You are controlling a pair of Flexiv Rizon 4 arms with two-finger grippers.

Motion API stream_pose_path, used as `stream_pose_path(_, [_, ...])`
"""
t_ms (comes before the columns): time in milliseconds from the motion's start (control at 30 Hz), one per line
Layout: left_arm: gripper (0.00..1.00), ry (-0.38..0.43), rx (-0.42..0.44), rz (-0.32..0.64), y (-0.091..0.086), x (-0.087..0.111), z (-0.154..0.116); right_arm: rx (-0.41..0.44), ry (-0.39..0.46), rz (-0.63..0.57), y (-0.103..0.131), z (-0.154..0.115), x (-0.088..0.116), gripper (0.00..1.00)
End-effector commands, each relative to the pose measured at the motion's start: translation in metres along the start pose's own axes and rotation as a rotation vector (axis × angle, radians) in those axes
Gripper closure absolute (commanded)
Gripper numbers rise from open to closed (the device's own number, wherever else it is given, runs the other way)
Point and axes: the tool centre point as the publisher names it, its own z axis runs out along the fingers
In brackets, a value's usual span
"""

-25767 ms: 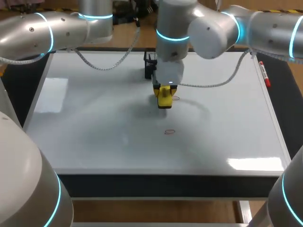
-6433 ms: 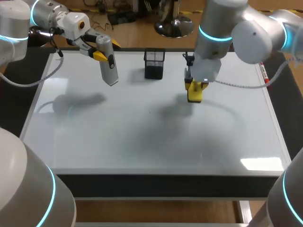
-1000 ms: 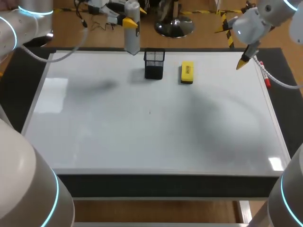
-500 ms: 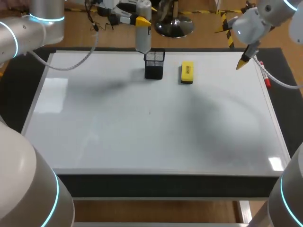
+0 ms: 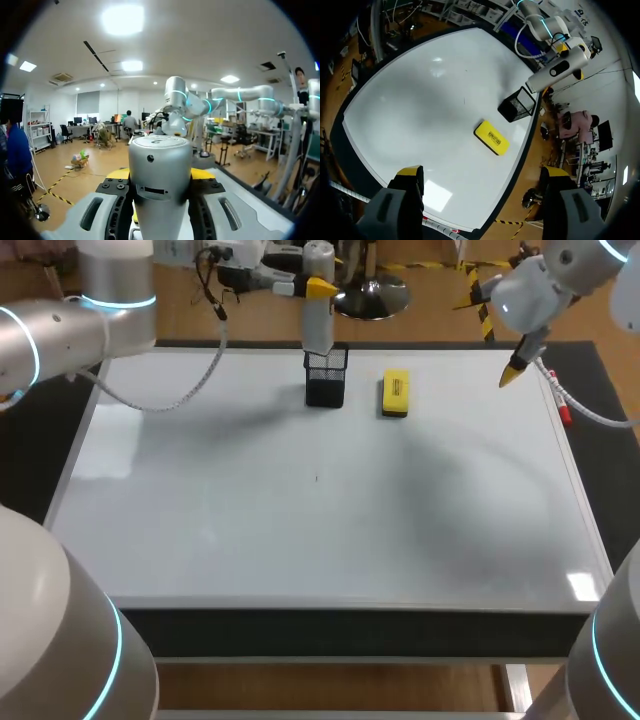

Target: Pick up the inspection probe, press it on each red-marked spot on the whiteboard one by one, put down the probe, pick up the eraser, and wipe off all the red marks.

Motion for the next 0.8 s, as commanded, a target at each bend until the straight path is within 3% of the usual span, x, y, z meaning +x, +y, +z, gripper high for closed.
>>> stream_pose_path(33, [1.00,-0.052,0.003,0.000,0.003,0.000,0.004,0.003,0.002,-0.002,0.000,0.000,0.000,0.00])
stream_pose_path(800, [1.00,-0.141,0.039,-0.049,0.022,-0.014,0.012,0.003,0.002,-0.002,0.000,0.000,0.000,0.00])
